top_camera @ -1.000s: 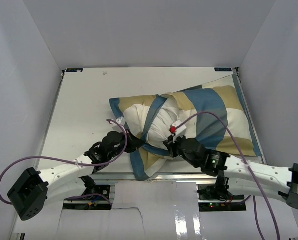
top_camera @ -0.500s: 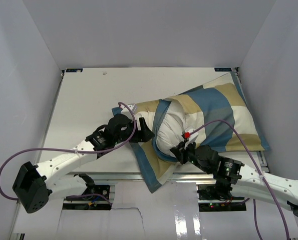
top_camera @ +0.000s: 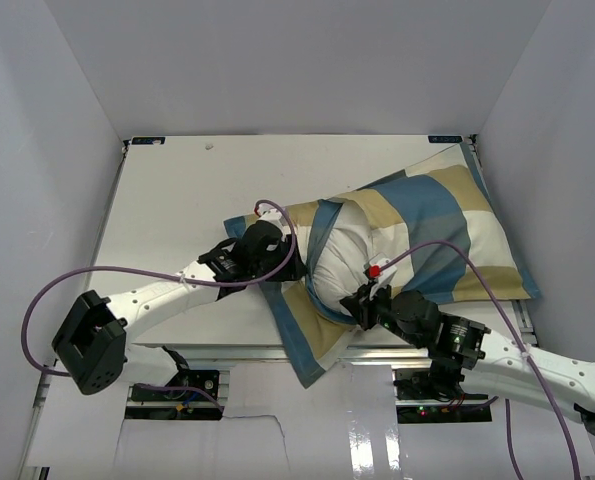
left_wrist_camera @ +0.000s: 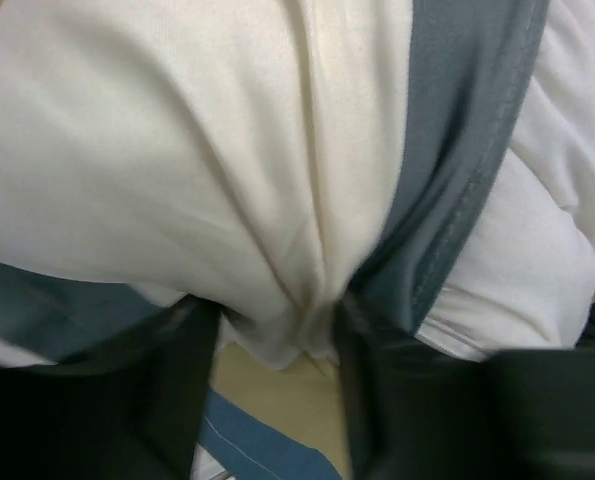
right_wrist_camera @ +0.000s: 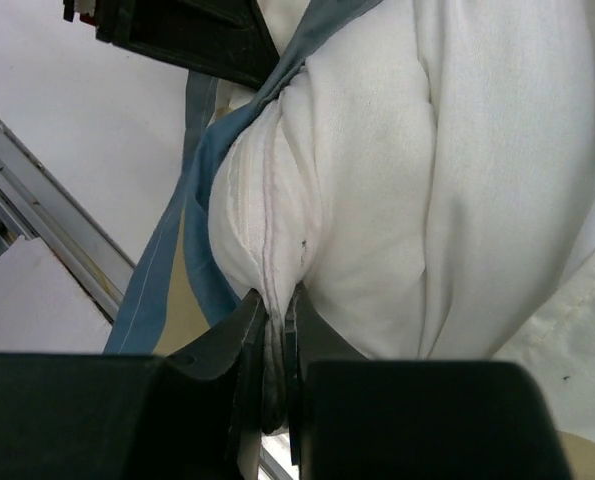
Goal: Remove the pillowcase from the pillow
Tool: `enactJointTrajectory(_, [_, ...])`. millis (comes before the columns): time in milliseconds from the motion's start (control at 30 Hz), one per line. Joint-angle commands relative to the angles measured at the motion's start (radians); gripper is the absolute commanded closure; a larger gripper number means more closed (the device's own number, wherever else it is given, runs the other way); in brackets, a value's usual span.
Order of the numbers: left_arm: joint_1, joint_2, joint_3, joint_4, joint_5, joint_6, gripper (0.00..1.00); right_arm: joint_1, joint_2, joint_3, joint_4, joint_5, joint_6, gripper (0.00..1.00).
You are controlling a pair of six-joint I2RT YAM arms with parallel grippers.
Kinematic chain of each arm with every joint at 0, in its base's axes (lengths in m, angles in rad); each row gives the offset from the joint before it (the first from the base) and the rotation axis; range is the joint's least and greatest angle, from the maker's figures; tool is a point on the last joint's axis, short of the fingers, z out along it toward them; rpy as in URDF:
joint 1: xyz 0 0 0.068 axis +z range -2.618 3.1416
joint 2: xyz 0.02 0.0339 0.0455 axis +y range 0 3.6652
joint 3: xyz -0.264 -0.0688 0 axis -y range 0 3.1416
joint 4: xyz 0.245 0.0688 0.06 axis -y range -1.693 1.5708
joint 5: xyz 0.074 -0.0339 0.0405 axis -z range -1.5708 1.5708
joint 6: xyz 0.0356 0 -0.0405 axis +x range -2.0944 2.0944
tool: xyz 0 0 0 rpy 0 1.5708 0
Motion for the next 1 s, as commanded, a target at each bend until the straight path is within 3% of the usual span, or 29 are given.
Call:
enactJointTrajectory(0, [-0.004,0.029,0.038,0.016,-0.064,0.020,0.53,-0.002,-0.029,0.032,0.010,-0.003,-0.002,0.92])
enactJointTrajectory(100, [-0.001,0.018,0.050,-0.004,-0.134,0.006,0.83,-0.001,-0.070,0.049,-0.048,0.090,0.033,0.92])
enactJointTrajectory(133, [0.002,0.010,0.062,-0.033,-0.159,-0.002,1.00,-0.002,-0.089,0.054,-0.076,0.144,0.058,0.92])
enactJointTrajectory(167, [0.008,0.003,0.070,-0.054,-0.182,-0.011,1.00,-0.002,-0.107,0.058,-0.137,0.267,0.087,0.92])
enactJointTrajectory(267, [0.059,-0.033,0.087,-0.101,-0.219,-0.022,1.00,-0.002,-0.217,0.066,-0.211,0.386,0.145,0.92])
enactJointTrajectory(400, [0.192,-0.051,0.076,-0.124,-0.191,-0.019,1.00,-0.002,-0.386,0.116,-0.287,0.448,0.159,0.92])
enactJointTrajectory(800, [0.384,-0.010,0.082,-0.122,-0.159,-0.036,1.00,-0.002,-0.495,0.281,-0.488,0.531,0.151,0.92])
enactJointTrajectory(833, [0.382,-0.016,0.067,-0.095,-0.138,-0.036,1.00,-0.002,-0.503,0.287,-0.498,0.531,0.150,0.92])
enactJointTrajectory(867, [0.384,-0.028,0.044,-0.043,-0.007,-0.020,1.00,-0.002,-0.506,0.285,-0.495,0.504,0.148,0.92])
enactJointTrajectory(967, [0.366,-0.099,-0.091,0.206,0.204,-0.029,1.00,-0.002,-0.422,0.277,-0.455,0.387,0.108,0.92])
